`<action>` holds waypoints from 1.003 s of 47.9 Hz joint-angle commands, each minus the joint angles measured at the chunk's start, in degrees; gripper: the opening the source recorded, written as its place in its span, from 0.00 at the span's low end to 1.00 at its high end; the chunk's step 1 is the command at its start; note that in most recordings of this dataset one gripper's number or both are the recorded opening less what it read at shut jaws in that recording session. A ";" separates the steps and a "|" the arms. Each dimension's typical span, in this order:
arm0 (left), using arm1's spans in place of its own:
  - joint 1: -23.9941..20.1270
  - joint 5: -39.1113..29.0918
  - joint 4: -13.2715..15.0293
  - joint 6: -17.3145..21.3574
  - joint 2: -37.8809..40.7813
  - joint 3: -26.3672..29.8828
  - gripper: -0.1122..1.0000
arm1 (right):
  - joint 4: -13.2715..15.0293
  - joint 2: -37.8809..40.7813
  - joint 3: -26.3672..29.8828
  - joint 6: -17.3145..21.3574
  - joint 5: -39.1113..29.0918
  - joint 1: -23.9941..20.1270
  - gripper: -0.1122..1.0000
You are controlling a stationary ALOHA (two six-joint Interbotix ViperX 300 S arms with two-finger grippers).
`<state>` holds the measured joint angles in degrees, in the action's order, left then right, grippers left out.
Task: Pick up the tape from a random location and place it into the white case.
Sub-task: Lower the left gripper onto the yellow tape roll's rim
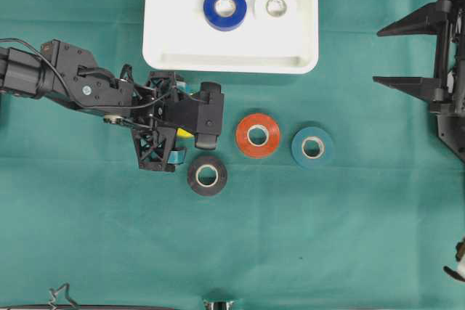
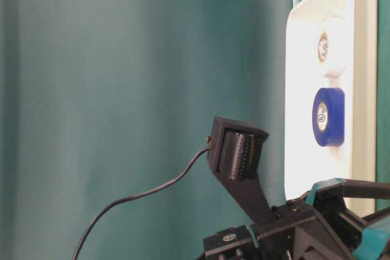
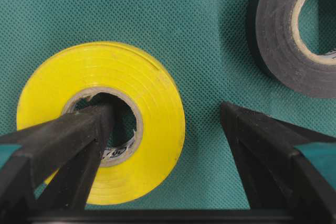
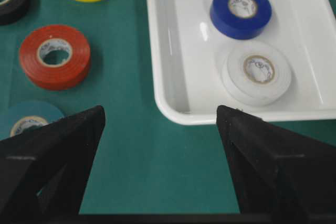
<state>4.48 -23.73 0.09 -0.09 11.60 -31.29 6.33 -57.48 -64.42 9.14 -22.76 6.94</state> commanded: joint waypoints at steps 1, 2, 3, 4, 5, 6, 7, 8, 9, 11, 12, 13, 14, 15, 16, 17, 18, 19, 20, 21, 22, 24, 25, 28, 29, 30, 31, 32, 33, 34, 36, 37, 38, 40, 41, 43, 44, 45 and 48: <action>-0.26 0.00 0.18 -0.09 -0.35 0.18 0.97 | 0.09 0.53 0.70 0.00 0.35 -0.09 0.84; -0.26 -0.09 0.18 -0.09 -0.35 0.18 0.97 | 0.09 0.53 0.70 0.00 0.35 -0.09 0.84; -0.26 -0.18 0.18 -0.09 -0.44 0.18 0.96 | 0.09 0.53 0.70 0.00 0.35 -0.09 0.84; -0.26 -0.26 0.18 0.00 -0.44 0.18 0.94 | 0.09 0.53 0.70 0.00 0.35 -0.09 0.84; -0.26 -0.26 0.18 -0.09 -0.44 0.18 0.91 | 0.09 0.53 0.70 0.09 0.35 -0.09 0.84; -0.26 -0.18 0.18 0.00 -0.53 0.26 0.87 | 0.09 0.53 0.70 0.09 0.35 -0.09 0.84; -0.26 -0.26 0.18 0.00 -0.62 0.26 0.83 | 0.09 0.53 0.79 0.00 0.35 -0.09 0.84; -0.35 -0.18 0.18 0.00 -0.70 0.18 0.79 | 0.09 0.53 0.70 0.00 0.35 -0.09 0.84; -0.26 -0.26 0.18 0.00 -0.79 0.18 0.74 | 0.09 0.53 0.70 0.00 0.26 -0.09 0.84; -0.26 -0.18 0.18 0.09 -0.97 0.18 0.62 | 0.09 0.53 0.79 0.00 0.35 -0.09 0.84; -0.26 -0.26 0.18 0.09 -1.05 0.09 0.57 | 0.09 0.53 0.70 0.00 0.35 -0.09 0.84; -0.26 -0.26 0.18 0.18 -1.14 0.09 0.52 | 0.09 0.53 0.70 0.00 0.35 -0.09 0.84; -0.26 -0.26 0.18 0.26 -1.23 0.09 0.48 | 0.09 0.53 0.70 0.00 0.35 -0.09 0.84; -0.26 -0.26 0.18 0.35 -1.23 0.09 0.43 | 0.09 0.53 0.70 0.00 0.35 -0.09 0.84; -0.26 -0.26 0.18 0.35 -1.23 0.09 0.38 | 0.09 0.53 0.70 0.09 0.26 -0.09 0.84; -0.26 -0.26 0.18 0.35 -1.32 0.09 0.35 | 0.09 0.53 0.70 0.00 0.35 -0.09 0.84; -0.26 -0.26 0.09 0.35 -1.23 0.09 0.32 | 0.09 0.53 0.79 0.00 0.35 -0.09 0.84; -0.26 -0.26 0.18 0.35 -1.23 0.09 0.32 | 0.09 0.53 0.70 0.09 0.35 -0.09 0.84; -0.26 -0.26 0.18 0.35 -1.32 0.09 0.32 | 0.09 0.53 0.70 0.00 0.26 -0.09 0.84; -0.26 -0.35 0.18 0.35 -1.32 0.09 0.32 | 0.09 0.53 0.79 0.09 0.35 -0.09 0.84; -0.26 -0.35 0.09 0.35 -1.32 0.09 0.32 | 0.09 0.53 0.70 0.09 0.26 -0.09 0.84; -0.26 -0.44 0.09 0.35 -1.32 0.09 0.32 | 0.18 0.53 0.79 0.00 0.26 -0.09 0.84; -0.26 -0.35 0.18 0.35 -1.23 0.09 0.32 | 0.09 0.53 0.79 0.09 0.26 -0.09 0.84; -0.26 -0.44 0.18 0.35 -1.32 0.09 0.32 | 0.09 0.53 0.70 0.00 0.26 -0.09 0.84; -0.26 -0.44 0.18 0.35 -1.32 0.09 0.32 | 0.09 0.53 0.70 0.00 0.26 -0.09 0.84; -0.26 -0.44 0.18 0.35 -1.32 0.09 0.32 | 0.09 0.53 0.70 0.00 0.26 -0.09 0.84; -0.26 -0.44 0.18 0.35 -1.32 0.09 0.32 | 0.09 0.53 0.70 0.00 0.26 -0.09 0.84; -0.26 -0.44 0.18 0.26 -1.32 0.18 0.32 | 0.09 0.53 0.70 0.00 0.26 -0.09 0.84; -0.18 -0.44 0.18 0.26 -1.32 0.18 0.32 | 0.09 0.53 0.70 0.00 0.26 -0.09 0.84; -0.18 -0.44 0.18 0.26 -1.32 0.26 0.32 | 0.09 0.53 0.70 0.09 0.26 -0.09 0.84; -0.09 -0.53 0.09 0.26 -1.32 0.53 0.32 | 0.09 0.53 0.79 0.09 0.26 -0.09 0.84; -0.09 -0.44 0.18 0.26 -1.41 0.53 0.32 | 0.09 0.53 0.70 0.00 0.26 -0.09 0.84; 0.00 -0.44 0.18 0.26 -1.49 0.53 0.32 | 0.09 0.53 0.79 0.00 0.26 -0.09 0.84; 0.09 -0.53 0.09 0.26 -1.67 0.53 0.32 | 0.09 0.53 0.70 0.09 0.26 -0.09 0.84; 0.09 -0.53 0.18 0.26 -1.85 0.53 0.32 | 0.09 0.53 0.70 0.09 0.26 -0.09 0.84; 0.09 -0.88 0.18 0.18 -2.11 0.53 0.32 | 0.09 0.53 0.79 0.00 0.26 -0.09 0.84; 0.18 -1.05 0.18 0.18 -2.29 0.53 0.32 | 0.09 0.53 0.70 0.09 0.26 -0.09 0.84; 0.18 -1.32 0.18 0.18 -2.55 0.62 0.32 | 0.09 0.53 0.79 0.00 0.26 -0.09 0.84; 0.18 -2.29 0.09 0.18 -3.43 0.70 0.32 | 0.09 0.53 0.79 0.09 0.26 -0.09 0.84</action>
<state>4.39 -25.05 0.18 0.18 10.63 -31.11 6.33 -57.39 -64.42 9.14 -22.76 7.03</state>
